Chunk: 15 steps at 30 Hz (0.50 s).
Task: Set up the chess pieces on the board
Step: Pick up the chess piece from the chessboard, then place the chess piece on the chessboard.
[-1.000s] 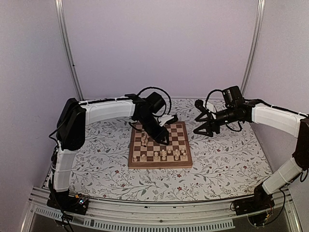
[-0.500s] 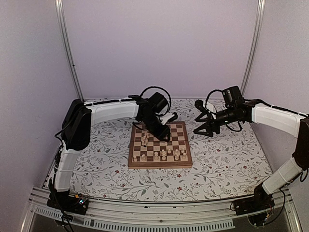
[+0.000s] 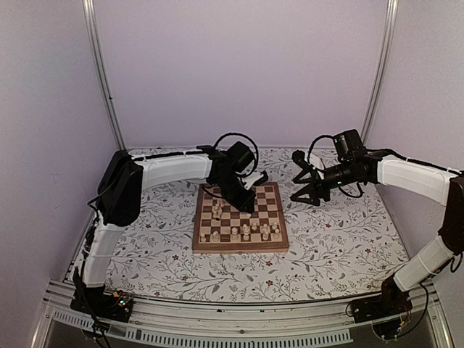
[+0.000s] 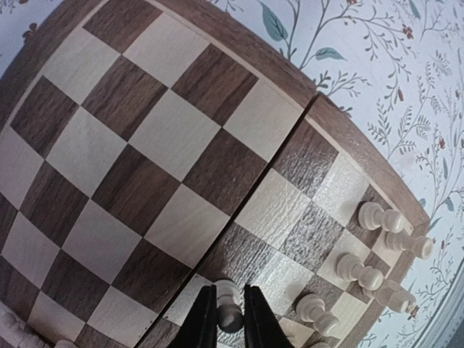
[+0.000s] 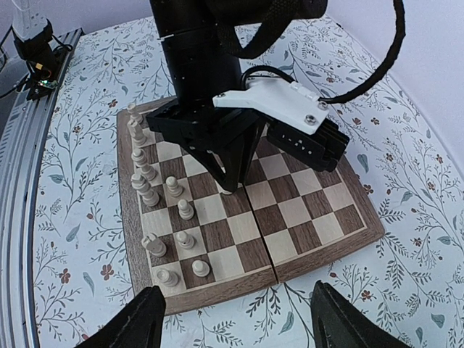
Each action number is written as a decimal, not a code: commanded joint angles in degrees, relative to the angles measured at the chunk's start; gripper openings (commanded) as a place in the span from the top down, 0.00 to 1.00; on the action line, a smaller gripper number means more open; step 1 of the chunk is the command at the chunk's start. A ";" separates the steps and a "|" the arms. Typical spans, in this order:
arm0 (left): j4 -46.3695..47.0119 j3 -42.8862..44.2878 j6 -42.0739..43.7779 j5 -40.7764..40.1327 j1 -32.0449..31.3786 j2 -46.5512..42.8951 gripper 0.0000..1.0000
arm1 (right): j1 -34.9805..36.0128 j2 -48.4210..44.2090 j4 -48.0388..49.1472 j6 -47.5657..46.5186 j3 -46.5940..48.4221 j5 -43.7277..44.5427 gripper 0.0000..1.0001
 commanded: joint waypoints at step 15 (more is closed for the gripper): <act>-0.05 -13.12 -0.01 -2.75 -0.68 -12.64 0.88 | -0.12 1.40 -0.86 -0.56 0.04 -0.42 0.28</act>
